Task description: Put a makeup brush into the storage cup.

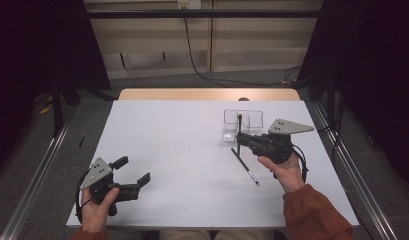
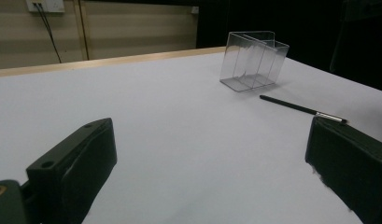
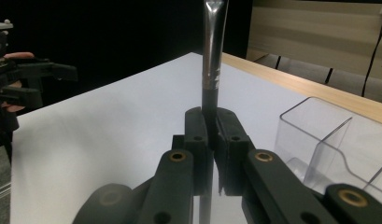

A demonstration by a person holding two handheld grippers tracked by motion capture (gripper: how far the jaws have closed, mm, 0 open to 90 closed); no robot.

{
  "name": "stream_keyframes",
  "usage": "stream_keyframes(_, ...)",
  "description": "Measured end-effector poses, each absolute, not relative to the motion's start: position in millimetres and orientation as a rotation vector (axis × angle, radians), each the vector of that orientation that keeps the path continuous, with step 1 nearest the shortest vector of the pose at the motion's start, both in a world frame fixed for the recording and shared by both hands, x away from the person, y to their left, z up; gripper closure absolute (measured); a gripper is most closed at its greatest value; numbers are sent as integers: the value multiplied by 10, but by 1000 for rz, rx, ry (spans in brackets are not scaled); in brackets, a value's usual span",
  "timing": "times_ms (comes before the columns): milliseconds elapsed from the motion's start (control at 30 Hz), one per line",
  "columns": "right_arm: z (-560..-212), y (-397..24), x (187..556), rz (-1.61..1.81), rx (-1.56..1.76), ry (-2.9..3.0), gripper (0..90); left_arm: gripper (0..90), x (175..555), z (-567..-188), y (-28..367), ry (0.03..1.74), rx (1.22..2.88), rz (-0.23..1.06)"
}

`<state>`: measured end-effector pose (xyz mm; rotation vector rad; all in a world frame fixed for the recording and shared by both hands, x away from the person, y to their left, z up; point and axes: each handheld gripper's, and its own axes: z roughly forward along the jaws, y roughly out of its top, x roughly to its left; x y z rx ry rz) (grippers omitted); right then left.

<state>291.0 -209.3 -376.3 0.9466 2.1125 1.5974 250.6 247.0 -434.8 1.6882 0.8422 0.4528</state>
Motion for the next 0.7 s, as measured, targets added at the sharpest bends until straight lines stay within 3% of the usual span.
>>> stream_keyframes(700,-3503,-2119,3381,1559,994,2022,839,21,2509,-4377,2438,840,1662,448)
